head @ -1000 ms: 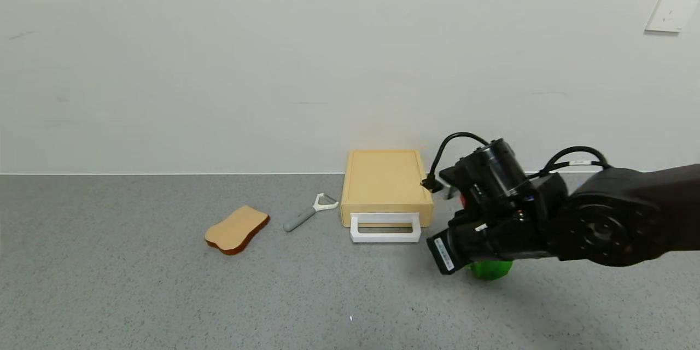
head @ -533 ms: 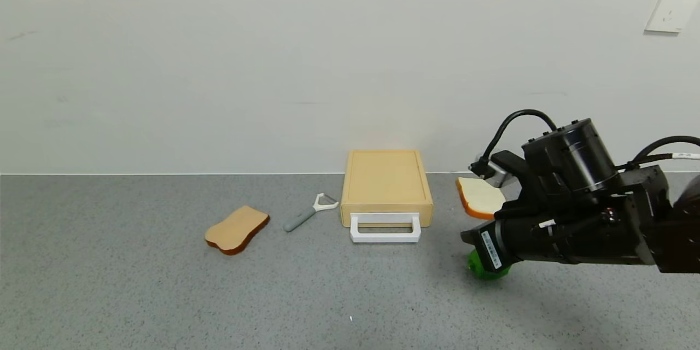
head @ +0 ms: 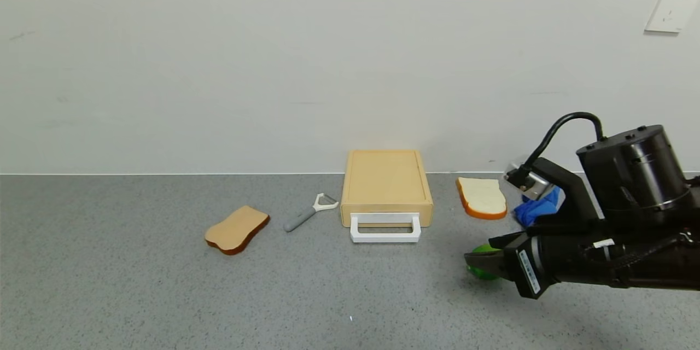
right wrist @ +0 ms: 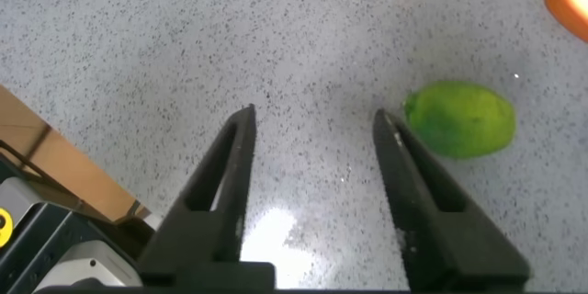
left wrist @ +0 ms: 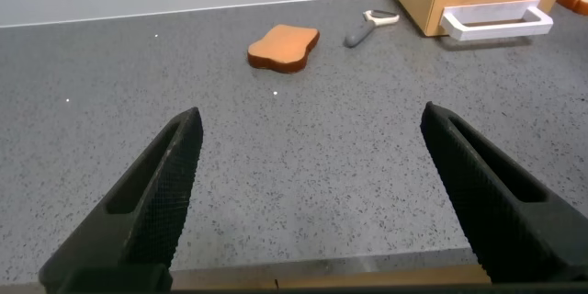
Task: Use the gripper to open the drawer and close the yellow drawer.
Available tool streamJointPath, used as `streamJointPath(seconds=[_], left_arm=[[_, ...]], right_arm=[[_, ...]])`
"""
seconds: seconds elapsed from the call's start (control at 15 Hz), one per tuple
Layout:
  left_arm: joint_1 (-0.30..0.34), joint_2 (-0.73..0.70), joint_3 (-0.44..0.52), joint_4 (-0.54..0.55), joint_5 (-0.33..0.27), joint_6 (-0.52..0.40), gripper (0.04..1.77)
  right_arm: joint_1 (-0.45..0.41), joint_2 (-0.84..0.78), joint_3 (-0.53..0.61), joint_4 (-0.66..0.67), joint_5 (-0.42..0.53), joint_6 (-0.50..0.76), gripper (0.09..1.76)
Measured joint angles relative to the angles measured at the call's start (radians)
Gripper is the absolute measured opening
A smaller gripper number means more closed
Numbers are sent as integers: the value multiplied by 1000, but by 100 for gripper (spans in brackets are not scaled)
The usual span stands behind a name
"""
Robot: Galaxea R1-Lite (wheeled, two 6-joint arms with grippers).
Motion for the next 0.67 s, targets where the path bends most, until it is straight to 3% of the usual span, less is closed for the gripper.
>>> streamJointPath(seconds=[0.4, 0.67], left_arm=[[0, 0, 0, 0, 0, 0, 172], [0, 0, 0, 0, 0, 0, 172]], right_arm=[[-61, -214, 133, 0, -6, 3, 140], [-127, -421, 239, 5, -84, 7, 152]])
